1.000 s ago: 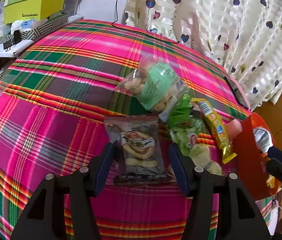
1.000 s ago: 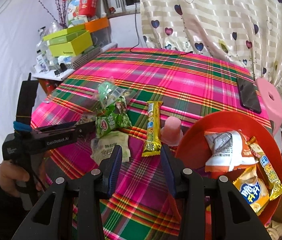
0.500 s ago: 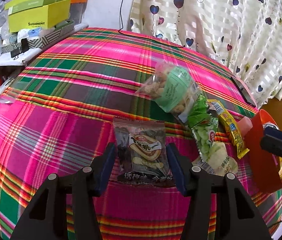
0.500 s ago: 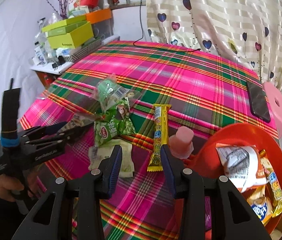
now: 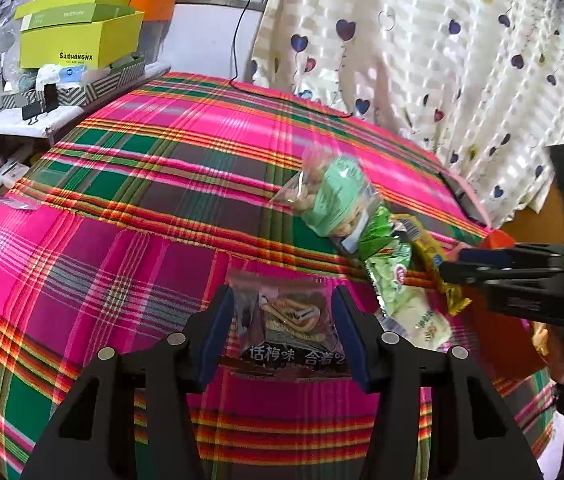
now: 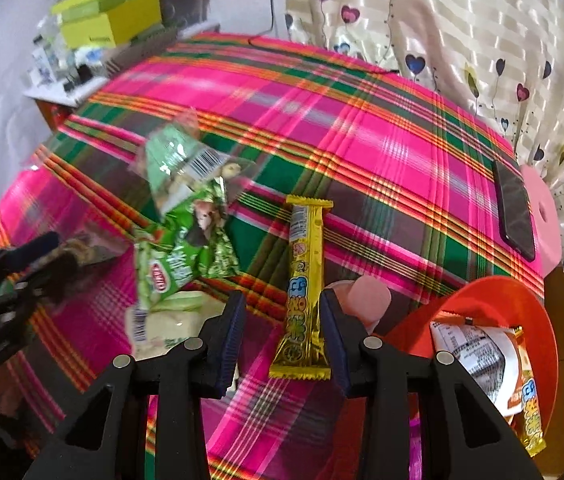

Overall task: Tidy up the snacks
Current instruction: 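Grasp the long gold snack bar with right tool while left tool holds dark packet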

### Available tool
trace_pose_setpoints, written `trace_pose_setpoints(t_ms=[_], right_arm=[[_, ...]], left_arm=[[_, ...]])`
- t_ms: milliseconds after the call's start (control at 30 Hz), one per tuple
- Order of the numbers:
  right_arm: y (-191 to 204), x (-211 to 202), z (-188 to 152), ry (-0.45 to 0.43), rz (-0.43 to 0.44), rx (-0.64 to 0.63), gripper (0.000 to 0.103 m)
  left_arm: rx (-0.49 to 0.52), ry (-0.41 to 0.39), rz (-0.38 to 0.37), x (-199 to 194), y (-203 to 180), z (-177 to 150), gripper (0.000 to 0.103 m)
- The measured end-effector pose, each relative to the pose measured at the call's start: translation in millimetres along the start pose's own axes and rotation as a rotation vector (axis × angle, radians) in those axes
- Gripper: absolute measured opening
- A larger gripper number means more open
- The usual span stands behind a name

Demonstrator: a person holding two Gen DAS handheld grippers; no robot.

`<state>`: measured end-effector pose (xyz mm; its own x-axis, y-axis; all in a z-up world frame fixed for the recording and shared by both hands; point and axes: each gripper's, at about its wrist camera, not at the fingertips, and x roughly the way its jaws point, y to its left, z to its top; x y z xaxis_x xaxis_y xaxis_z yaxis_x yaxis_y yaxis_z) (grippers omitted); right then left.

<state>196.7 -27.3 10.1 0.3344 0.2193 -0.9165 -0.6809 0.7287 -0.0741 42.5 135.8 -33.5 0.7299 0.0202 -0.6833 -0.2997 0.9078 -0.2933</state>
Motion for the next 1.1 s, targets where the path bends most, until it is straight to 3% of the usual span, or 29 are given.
trace_pose_setpoints(t_ms=[33,67,233,300,400,467,533,767,900,1100], right_arm=[[0.0,3.7,0.9,0.010,-0.013,0.000,0.036],[0.2,8.0,1.7,0.021,-0.024,-0.002,0.036],[-1.0,26.7,3.3,0.066,-0.050,0.008,0.036],[0.0,28.6,4.2,0.064,-0.062,0.000,0.036],[-1.2,31.0,6.6,0.067,-0.038,0.006,0.032],[0.8,31.9,7.4,0.065,-0.014,0.001,0.022],[4.9,30.9,6.9,0.058,-0.017,-0.013,0.020],[4.5,18.3,0.9,0.007,0.002,0.000,0.019],[0.4,6.8,-1.2,-0.026,0.012,0.017,0.019],[-2.6,-13.1,-11.8,-0.074,0.057,0.033,0.019]], left_arm=[[0.003,-0.006,0.002,-1.8,0.6,0.0,0.015],[0.007,0.004,0.005,-1.3,1.2,0.2,0.011],[0.009,0.031,0.005,1.7,9.2,-2.6,0.011],[0.006,0.030,0.011,0.4,12.3,-1.9,0.018],[-0.004,0.020,-0.021,-3.5,17.3,-1.2,0.052],[0.012,0.017,-0.040,-6.4,17.2,-1.5,0.057],[0.046,0.027,-0.049,-5.9,13.3,-2.8,0.064],[0.153,0.084,-0.064,5.7,-10.4,-8.1,0.065],[0.188,0.117,0.005,18.4,-16.6,-8.7,0.065],[0.257,0.133,0.049,22.2,-25.0,-15.5,0.065]])
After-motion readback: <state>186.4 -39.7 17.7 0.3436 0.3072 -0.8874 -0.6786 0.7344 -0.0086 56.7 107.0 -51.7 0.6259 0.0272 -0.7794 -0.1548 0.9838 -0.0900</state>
